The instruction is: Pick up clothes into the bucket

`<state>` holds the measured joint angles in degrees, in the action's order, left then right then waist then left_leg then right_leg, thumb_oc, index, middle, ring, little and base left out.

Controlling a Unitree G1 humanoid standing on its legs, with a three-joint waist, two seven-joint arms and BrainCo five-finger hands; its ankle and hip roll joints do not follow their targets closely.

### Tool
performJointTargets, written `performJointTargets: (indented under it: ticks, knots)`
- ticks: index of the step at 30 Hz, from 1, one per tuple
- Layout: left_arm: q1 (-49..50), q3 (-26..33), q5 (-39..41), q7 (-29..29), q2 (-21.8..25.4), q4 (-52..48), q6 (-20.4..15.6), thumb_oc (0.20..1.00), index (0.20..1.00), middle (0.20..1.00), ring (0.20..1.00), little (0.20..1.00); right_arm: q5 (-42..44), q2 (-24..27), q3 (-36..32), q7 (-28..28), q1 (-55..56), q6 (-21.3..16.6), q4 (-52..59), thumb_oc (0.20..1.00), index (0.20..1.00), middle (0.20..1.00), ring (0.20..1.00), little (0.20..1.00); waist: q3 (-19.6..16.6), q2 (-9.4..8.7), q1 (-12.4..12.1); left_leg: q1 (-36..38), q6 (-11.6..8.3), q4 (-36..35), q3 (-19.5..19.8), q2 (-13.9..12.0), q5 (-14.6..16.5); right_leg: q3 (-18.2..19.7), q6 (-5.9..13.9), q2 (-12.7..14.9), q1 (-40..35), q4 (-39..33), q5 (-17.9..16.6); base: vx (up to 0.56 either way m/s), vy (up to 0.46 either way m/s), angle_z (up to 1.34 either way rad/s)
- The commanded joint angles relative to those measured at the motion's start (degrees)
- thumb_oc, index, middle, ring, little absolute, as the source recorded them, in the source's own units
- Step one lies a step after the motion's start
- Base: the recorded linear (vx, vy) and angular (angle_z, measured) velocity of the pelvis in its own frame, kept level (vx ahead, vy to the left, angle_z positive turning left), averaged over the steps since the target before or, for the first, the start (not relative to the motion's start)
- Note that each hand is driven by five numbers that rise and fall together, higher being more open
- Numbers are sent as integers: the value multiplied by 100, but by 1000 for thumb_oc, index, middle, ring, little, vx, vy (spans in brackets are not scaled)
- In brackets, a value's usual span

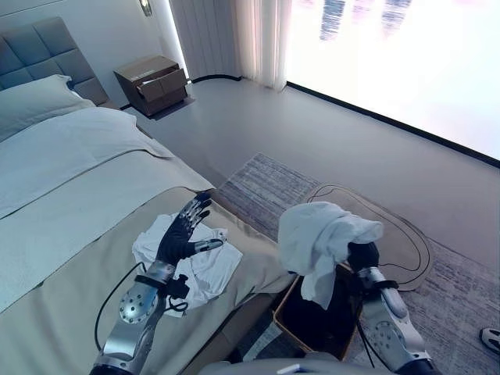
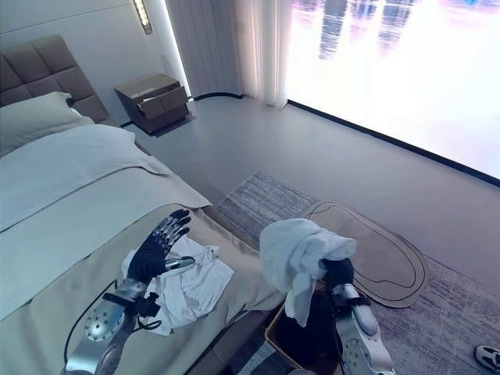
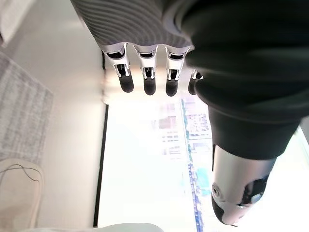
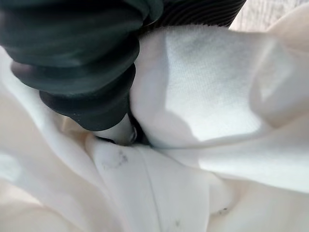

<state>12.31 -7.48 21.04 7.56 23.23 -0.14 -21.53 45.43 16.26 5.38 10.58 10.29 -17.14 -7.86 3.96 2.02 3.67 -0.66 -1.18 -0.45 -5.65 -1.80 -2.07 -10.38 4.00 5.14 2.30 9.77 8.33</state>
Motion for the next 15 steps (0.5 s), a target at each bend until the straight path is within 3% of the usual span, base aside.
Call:
performJointTargets:
  ticks: [1, 11, 15]
  knots:
    - [-9, 413, -23, -191, 166, -146, -402, 1000, 1000, 1000, 1000, 1000, 441, -269, -308, 27, -211, -486, 294, 200, 200, 200, 200, 200, 5, -403, 28, -99, -135, 267, 285, -275, 324, -35, 649, 701, -199, -1034, -1261, 0, 0, 0]
    - [315, 1141, -453, -741, -174, 3, -595, 1000, 1000, 1000, 1000, 1000, 291, -331, -1373, -322, 90, -788, 13, 200, 200, 200, 200, 200, 98, -399, 114, -195, -127, 336, 290, -259, 368, 2, 646, 719, -102, -947, -1206, -4, -1, 0]
    - [229, 1374, -218, -1036, -398, 158, -695, 1000, 1000, 1000, 1000, 1000, 130, -285, -1674, -569, 28, -899, -253, 200, 200, 200, 200, 200, 366, -379, 182, -425, -85, 547, 375, -199, 411, 39, 628, 801, 173, -485, -1046, -117, 13, 2]
